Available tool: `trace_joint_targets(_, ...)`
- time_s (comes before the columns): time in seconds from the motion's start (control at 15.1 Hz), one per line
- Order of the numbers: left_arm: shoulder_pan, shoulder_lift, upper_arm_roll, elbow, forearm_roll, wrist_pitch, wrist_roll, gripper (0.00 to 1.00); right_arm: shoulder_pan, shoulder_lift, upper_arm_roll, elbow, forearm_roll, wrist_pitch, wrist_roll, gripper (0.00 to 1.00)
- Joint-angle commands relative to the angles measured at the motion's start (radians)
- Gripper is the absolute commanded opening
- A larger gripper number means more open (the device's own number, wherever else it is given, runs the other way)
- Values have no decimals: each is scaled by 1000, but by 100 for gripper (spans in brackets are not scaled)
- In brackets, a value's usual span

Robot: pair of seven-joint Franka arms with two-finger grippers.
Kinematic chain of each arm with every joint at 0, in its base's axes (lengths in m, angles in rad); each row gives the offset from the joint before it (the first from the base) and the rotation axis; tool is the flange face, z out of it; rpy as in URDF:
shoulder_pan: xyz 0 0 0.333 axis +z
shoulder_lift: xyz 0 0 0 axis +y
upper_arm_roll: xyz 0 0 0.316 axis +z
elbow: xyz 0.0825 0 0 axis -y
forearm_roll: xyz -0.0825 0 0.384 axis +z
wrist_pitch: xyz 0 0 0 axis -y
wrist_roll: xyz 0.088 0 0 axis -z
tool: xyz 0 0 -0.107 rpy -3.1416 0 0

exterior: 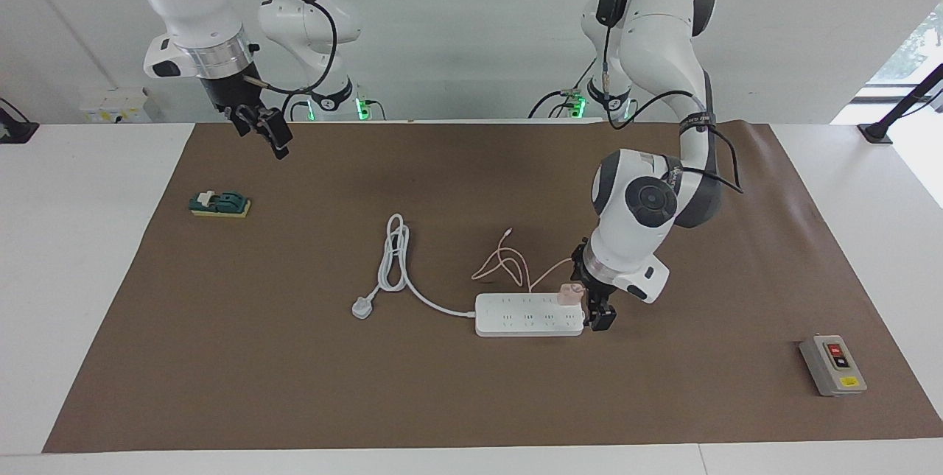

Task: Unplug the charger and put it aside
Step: 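Reach the left gripper to the pink charger on the power strip, then grasp the pink charger with the left gripper while the right gripper reaches the strip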

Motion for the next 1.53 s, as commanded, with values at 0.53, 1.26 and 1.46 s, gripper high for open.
trace_joint_targets(0.53, -38, -80, 22, -152, -5, 83, -11, 100, 79, 332, 6, 368, 138, -63, 575, 98)
trace_joint_targets(1.26, -38, -87, 22, -175, -5, 107, -5, 100, 148, 565, 0, 510, 375, 174, 907, 97)
trace_joint_targets(1.46, -38, -88, 22, -176, -5, 107, -5, 100, 174, 659, 2, 598, 392, 198, 938, 98)
